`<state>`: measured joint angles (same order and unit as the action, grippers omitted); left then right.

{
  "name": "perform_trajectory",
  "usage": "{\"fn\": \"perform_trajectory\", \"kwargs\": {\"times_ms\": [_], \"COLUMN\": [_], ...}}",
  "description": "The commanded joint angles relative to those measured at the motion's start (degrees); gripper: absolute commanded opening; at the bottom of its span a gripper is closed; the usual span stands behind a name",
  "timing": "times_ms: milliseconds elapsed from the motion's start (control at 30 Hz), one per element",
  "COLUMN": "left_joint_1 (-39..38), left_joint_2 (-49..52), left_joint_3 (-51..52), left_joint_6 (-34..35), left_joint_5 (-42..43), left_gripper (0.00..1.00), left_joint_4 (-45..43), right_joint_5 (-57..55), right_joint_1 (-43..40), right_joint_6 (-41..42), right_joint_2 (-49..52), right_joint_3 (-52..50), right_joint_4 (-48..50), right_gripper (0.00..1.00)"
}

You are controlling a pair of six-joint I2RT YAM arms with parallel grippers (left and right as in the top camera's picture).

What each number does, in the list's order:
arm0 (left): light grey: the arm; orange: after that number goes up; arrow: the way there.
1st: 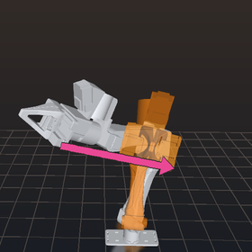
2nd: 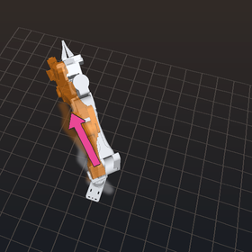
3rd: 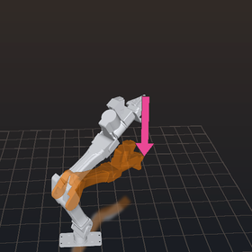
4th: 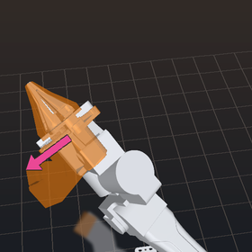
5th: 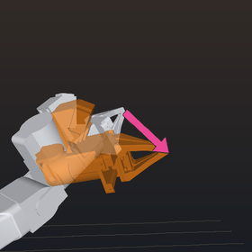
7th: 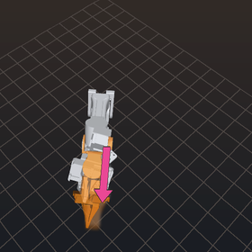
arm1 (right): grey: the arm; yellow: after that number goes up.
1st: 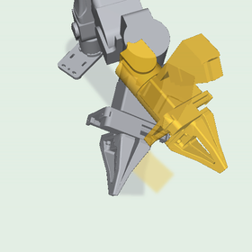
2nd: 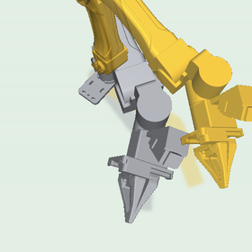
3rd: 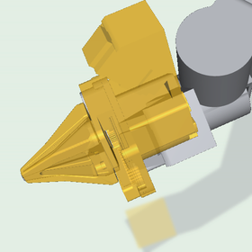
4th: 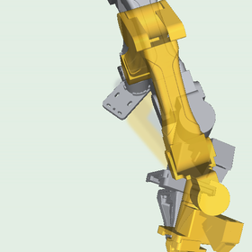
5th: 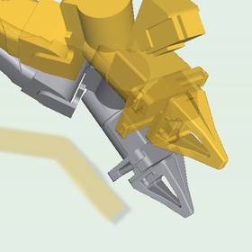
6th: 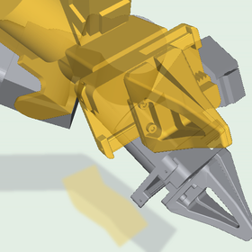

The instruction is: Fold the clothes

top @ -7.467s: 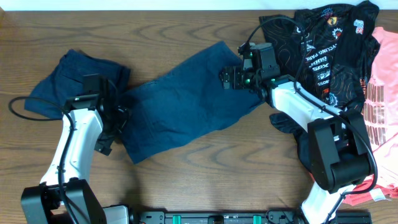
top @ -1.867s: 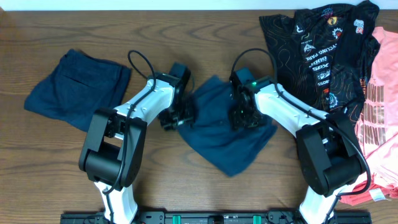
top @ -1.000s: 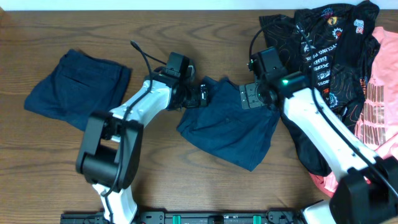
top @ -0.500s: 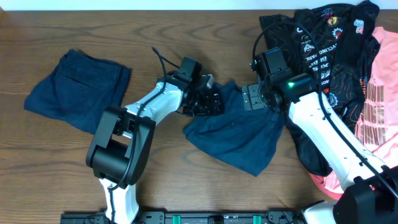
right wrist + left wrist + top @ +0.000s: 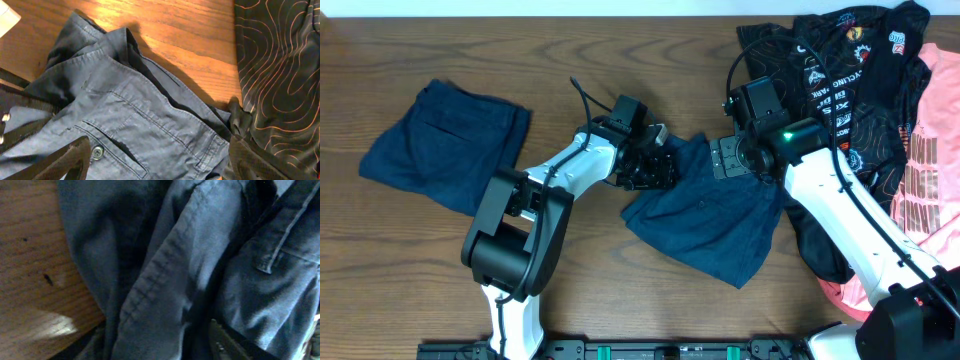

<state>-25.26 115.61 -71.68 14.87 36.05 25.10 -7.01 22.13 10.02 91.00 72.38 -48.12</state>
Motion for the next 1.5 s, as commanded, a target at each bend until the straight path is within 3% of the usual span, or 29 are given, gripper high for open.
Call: {"fn": "perform_trajectory", "kwargs": {"times_ms": [0,167,333,600,800,867,1000,1100,1133,1267,1467], "left_joint_1": [0.0,1.5,3.7,3.0,1.1,-0.1,-3.2,-5.1,-5.5,-4.9,4.0], "left_joint_2": [1.0,1.0,1.0,1.0,1.0,1.0,1.0,1.0,1.0,0.6,-4.6], "left_joint_3": [0.8,0.8,0.8,0.9,1.7,2.4,3.7,3.7,3.7,3.1,-1.6], "left_joint_6": [-0.5,-2.1,-2.2,-2.2,-3.3,-3.3,-3.3,-3.3,-3.3,-3.3,-3.3], "left_joint_5": [0.4,11.0,15.7,16.0,14.6,11.0,2.3,-2.4,-3.3,-8.6,-23.5], "left_gripper": [0.7,0.77,0.82,0.91,0.89,0.82,0.55,0.14,0.06,0.06,0.06], "left_joint_4": [1.1,1.1,1.2,1.6,1.6,1.6,1.6,1.2,0.9,1.3,7.7], "right_joint_5": [0.0,0.0,0.0,0.0,0.0,0.0,0.0,0.0,0.0,0.0,0.0], "right_joint_1": [-0.5,-0.5,-0.5,-0.5,-0.5,-0.5,-0.5,-0.5,-0.5,-0.5,-0.5], "right_joint_6": [0.2,0.2,0.2,0.2,0.2,0.2,0.2,0.2,0.2,0.2,0.2], "right_joint_2": [-0.5,-0.5,-0.5,-0.5,-0.5,-0.5,-0.5,-0.5,-0.5,-0.5,-0.5], "right_joint_3": [0.8,0.8,0.8,0.8,0.8,0.8,0.8,0.8,0.8,0.8,0.8], "right_joint_4": [-0.2,-0.8,-0.8,-1.2,-1.2,-1.2,-1.4,-1.8,-2.0,-2.8,-3.5], "right_gripper": [0.87,0.87,0.88,0.88,0.87,0.87,0.87,0.87,0.87,0.87,0.87]}}
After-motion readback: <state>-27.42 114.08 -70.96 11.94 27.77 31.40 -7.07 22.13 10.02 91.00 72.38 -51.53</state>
